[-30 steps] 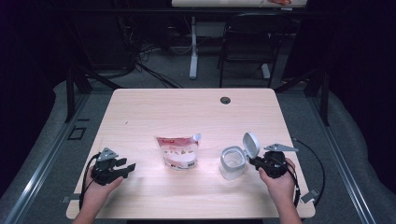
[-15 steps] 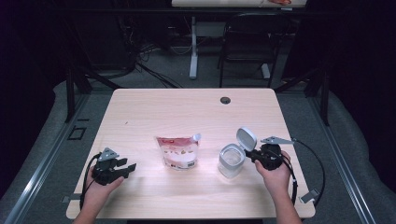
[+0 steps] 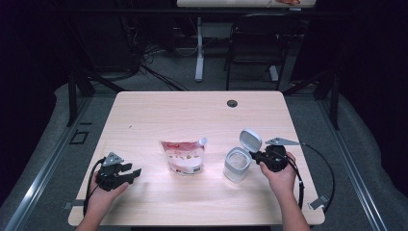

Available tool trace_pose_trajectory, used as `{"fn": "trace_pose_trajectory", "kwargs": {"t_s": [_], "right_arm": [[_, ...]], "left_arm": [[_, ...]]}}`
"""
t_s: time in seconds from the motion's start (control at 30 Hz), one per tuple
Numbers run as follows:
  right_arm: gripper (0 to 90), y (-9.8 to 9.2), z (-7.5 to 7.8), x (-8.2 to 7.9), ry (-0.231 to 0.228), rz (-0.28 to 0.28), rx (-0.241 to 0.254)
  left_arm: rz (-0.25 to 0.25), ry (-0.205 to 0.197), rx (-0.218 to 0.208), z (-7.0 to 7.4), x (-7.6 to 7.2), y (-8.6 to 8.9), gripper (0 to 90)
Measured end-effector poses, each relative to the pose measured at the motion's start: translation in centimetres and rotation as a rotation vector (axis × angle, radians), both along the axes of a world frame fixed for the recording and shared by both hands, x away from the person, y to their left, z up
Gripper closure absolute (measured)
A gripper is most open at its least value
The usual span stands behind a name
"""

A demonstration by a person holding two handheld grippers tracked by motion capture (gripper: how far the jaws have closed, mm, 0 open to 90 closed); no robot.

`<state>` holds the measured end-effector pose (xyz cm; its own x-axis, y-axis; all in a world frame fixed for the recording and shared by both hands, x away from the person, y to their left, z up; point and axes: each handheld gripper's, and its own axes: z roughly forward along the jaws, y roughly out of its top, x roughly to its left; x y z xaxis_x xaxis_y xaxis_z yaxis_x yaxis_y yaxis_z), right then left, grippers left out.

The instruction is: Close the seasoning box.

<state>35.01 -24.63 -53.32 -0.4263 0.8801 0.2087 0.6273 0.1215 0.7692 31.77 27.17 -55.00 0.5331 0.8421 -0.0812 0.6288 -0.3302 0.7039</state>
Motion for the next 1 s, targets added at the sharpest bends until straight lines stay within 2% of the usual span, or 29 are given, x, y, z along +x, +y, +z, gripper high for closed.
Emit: {"fn": "trace_pose_trajectory", "kwargs": {"t_s": [0.23, 0.4, 0.53, 0.63, 0.73, 0.9, 0.93, 0.97, 1.0], "right_arm": [[79.6, 0.0, 0.1, 0.0, -0.006, 0.008, -0.013], [73.8, -0.4, 0.5, -0.9, -0.015, -0.002, -0.021], [63.5, -0.9, 0.6, -1.9, -0.005, -0.019, -0.055], [59.9, -1.3, 0.6, -2.5, -0.004, -0.038, -0.087], [56.5, -1.4, 0.9, -2.9, -0.016, -0.044, -0.097], [52.7, -1.2, 1.1, -3.6, -0.060, -0.031, -0.167], [51.3, -1.2, 1.2, -3.8, -0.061, -0.031, -0.172], [49.4, -1.2, 1.3, -3.9, -0.066, -0.033, -0.164], [49.0, -1.3, 1.3, -4.0, -0.053, -0.034, -0.146]], "left_arm": [[-0.002, -0.003, 0.003, 0.0, 0.0, -0.1, 50.8], [0.001, -0.003, -0.003, 0.1, -0.1, 0.1, 50.8], [0.002, -0.005, -0.017, 0.2, -0.2, 0.3, 51.6], [0.001, 0.000, -0.018, 0.3, -0.2, 0.5, 52.2], [0.000, -0.009, -0.026, 0.3, -0.2, 0.5, 52.5], [-0.005, -0.013, -0.031, 0.4, -0.3, 0.5, 52.4], [-0.007, -0.014, -0.034, 0.5, -0.3, 0.5, 52.3], [-0.009, -0.012, -0.037, 0.5, -0.3, 0.5, 52.3], [-0.008, -0.014, -0.040, 0.5, -0.3, 0.4, 52.3]]}}
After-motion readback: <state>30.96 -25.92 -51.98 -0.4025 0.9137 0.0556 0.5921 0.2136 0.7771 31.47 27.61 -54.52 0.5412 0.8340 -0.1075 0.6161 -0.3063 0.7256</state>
